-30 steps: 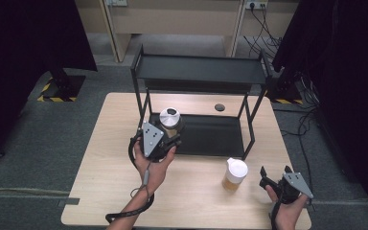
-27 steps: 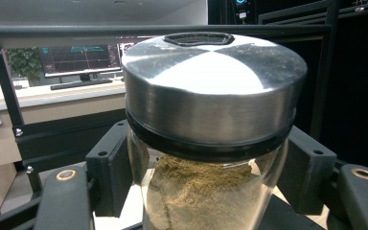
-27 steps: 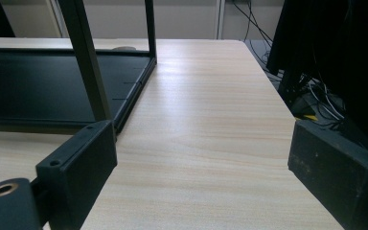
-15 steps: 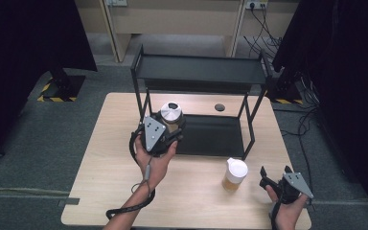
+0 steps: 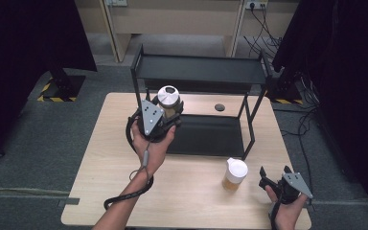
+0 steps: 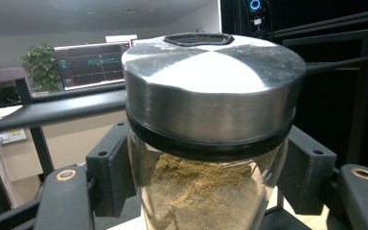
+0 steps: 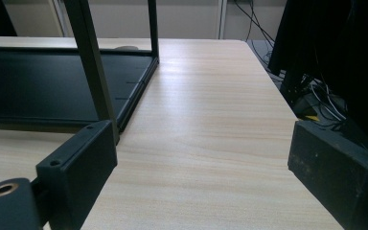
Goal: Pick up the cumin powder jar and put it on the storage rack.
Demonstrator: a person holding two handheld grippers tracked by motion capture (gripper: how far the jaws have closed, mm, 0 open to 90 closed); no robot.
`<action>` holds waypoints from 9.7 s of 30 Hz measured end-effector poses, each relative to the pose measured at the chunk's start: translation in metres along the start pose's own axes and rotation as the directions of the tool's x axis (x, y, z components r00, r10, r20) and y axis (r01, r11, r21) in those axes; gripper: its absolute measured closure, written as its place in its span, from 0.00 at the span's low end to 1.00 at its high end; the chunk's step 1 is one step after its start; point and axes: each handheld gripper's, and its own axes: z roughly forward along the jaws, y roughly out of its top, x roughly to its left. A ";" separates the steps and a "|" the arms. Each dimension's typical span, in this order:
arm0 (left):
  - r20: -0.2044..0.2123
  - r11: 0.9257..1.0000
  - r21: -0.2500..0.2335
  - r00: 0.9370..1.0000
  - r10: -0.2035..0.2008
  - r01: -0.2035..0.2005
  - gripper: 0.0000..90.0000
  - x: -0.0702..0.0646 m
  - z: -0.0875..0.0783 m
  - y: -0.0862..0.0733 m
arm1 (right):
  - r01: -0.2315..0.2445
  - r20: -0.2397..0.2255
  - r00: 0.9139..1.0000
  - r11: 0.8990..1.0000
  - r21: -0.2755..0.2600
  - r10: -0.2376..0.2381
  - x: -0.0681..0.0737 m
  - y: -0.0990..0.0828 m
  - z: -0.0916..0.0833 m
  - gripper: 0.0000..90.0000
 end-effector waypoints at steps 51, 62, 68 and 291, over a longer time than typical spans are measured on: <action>-0.074 0.998 0.015 0.996 0.057 -0.056 0.34 0.012 0.082 0.101 | 0.040 -0.001 0.999 0.999 0.000 -0.040 0.003 0.000 0.000 0.11; -0.100 0.996 0.053 0.992 0.075 -0.070 0.34 0.012 0.102 0.106 | 0.051 -0.003 0.999 0.999 0.000 -0.051 0.004 0.000 0.000 0.11; -0.114 0.995 0.086 0.992 0.060 -0.050 0.34 0.017 0.111 0.107 | 0.048 -0.004 0.999 0.999 0.000 -0.048 0.003 0.000 0.000 0.11; -0.044 0.994 0.093 0.998 -0.054 0.057 0.02 0.010 -0.018 -0.065 | 0.138 0.013 0.990 0.990 0.012 -0.138 0.016 0.002 0.001 0.11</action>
